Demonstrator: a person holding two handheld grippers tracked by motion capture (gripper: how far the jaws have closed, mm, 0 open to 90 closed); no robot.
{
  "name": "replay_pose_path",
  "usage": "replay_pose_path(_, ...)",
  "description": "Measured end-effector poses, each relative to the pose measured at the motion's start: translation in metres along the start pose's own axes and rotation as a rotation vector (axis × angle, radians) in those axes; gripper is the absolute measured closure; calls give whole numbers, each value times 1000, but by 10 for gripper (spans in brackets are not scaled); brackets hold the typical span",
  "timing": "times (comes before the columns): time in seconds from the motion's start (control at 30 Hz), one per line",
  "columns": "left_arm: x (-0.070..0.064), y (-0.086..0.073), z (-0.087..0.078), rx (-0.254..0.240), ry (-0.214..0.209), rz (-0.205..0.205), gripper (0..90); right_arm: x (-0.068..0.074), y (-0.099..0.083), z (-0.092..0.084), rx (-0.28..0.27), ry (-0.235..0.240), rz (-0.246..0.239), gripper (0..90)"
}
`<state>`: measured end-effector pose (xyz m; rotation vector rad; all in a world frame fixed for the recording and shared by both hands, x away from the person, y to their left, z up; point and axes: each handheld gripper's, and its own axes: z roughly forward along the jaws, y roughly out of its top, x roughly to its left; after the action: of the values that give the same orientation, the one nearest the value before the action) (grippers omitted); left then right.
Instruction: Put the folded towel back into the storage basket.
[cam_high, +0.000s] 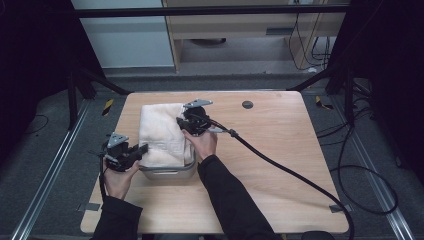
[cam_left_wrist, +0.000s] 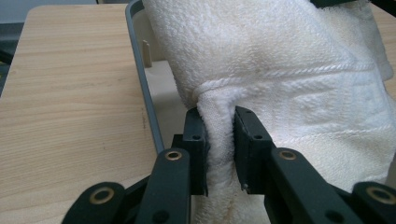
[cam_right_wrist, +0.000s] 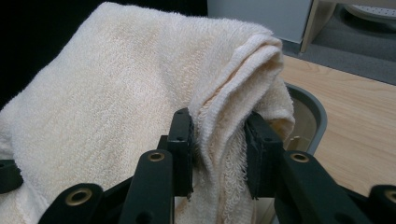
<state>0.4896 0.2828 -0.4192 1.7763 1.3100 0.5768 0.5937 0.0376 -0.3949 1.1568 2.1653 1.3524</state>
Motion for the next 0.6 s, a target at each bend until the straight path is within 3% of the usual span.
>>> replay_pose_path(0.6,-1,-9,17,59,41,26,741,-4,-14,12,40,-8,-13,660)
